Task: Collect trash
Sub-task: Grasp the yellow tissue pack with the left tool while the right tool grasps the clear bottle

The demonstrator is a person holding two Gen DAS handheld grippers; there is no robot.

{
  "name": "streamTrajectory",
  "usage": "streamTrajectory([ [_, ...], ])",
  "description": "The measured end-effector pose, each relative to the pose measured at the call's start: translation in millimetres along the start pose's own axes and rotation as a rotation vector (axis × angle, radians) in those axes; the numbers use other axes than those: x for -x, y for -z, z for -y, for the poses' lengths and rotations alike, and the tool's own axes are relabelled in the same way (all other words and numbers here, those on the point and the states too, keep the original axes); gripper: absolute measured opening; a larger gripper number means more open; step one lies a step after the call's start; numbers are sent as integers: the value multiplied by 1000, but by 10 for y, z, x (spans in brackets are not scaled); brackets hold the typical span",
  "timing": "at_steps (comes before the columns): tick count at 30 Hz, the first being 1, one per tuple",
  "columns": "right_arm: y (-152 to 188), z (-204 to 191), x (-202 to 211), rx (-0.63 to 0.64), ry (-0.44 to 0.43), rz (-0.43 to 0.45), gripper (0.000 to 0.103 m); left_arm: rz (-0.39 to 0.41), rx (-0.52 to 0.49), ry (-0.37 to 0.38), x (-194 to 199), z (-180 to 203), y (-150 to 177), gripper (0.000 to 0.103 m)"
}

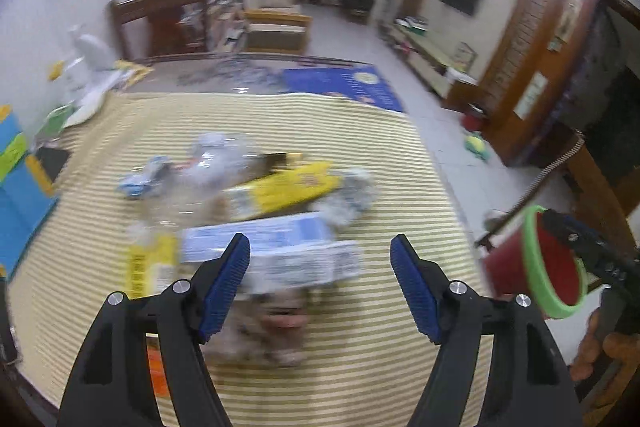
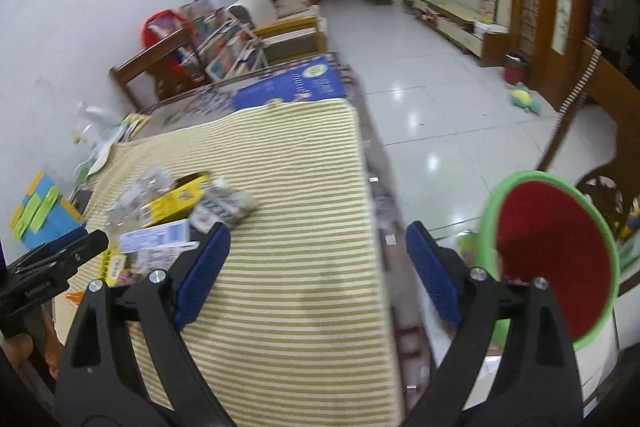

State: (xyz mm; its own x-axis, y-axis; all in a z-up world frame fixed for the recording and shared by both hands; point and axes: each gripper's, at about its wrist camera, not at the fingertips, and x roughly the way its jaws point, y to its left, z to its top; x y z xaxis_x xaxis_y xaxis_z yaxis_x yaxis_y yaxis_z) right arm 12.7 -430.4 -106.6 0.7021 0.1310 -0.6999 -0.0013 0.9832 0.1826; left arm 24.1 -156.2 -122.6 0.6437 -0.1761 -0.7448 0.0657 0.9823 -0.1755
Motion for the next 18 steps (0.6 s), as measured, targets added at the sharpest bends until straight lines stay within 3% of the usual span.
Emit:
streamTrajectory([
  [5, 111, -532, -48, 27, 3, -22, 89, -74, 74, -107, -144, -791, 32, 70],
  [9, 148, -812, -50, 12, 18, -29, 90, -232, 119, -157, -519, -1343, 126, 68],
  [13, 194, -982, 6, -18, 62, -1, 91, -325, 99, -125, -864, -1521, 147, 68],
  [18, 227, -1154, 18, -57, 107, 10, 91, -426, 0, -60, -1261, -1492, 218, 69],
])
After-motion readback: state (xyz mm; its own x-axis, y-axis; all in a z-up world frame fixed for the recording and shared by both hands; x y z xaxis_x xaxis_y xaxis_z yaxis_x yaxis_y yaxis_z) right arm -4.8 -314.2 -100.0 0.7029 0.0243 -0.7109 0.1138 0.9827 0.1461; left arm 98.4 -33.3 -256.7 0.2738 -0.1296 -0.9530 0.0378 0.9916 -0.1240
